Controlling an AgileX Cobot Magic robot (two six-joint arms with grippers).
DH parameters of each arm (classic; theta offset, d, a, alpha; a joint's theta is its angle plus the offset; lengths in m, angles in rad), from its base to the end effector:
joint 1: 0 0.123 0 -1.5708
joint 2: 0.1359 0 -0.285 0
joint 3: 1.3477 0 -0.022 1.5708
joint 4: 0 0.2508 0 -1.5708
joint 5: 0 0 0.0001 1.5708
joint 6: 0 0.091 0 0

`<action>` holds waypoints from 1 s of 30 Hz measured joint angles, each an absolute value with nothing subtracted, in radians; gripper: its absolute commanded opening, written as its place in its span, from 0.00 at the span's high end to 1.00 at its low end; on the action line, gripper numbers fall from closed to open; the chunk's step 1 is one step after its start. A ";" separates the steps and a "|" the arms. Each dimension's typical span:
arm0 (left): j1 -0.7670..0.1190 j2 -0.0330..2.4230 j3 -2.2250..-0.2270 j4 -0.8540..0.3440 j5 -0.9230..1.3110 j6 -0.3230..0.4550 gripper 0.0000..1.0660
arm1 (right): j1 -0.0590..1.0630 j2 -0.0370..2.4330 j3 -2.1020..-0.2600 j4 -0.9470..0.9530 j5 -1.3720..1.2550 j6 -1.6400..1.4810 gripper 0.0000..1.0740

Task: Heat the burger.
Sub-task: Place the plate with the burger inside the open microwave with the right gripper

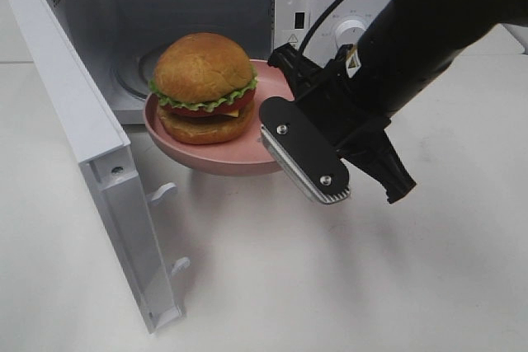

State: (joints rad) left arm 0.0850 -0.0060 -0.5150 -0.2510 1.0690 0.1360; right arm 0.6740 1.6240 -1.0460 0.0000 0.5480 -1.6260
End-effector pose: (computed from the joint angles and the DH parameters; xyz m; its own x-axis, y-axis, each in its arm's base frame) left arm -0.0076 -0.0205 0.2828 -0.4294 -0.0236 -0.9028 0.1185 0.9895 -0.0822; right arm 0.2588 0.2067 0.2256 0.6603 -0.7505 0.0280 -0.6379 -0.5802 -0.5065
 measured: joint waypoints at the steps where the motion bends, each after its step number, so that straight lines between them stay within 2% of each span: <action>1: 0.085 -0.006 -0.515 -0.251 1.069 0.136 0.06 | 0.679 1.649 -1.067 0.000 0.547 -1.627 1.00; 23: 0.085 -0.006 -0.515 -0.251 1.069 0.136 0.06 | 0.681 1.903 -1.362 -0.020 0.549 -1.597 1.00; 30: 0.085 -0.006 -0.515 -0.251 1.069 0.136 0.06 | 0.681 1.993 -1.473 -0.082 0.550 -1.535 1.00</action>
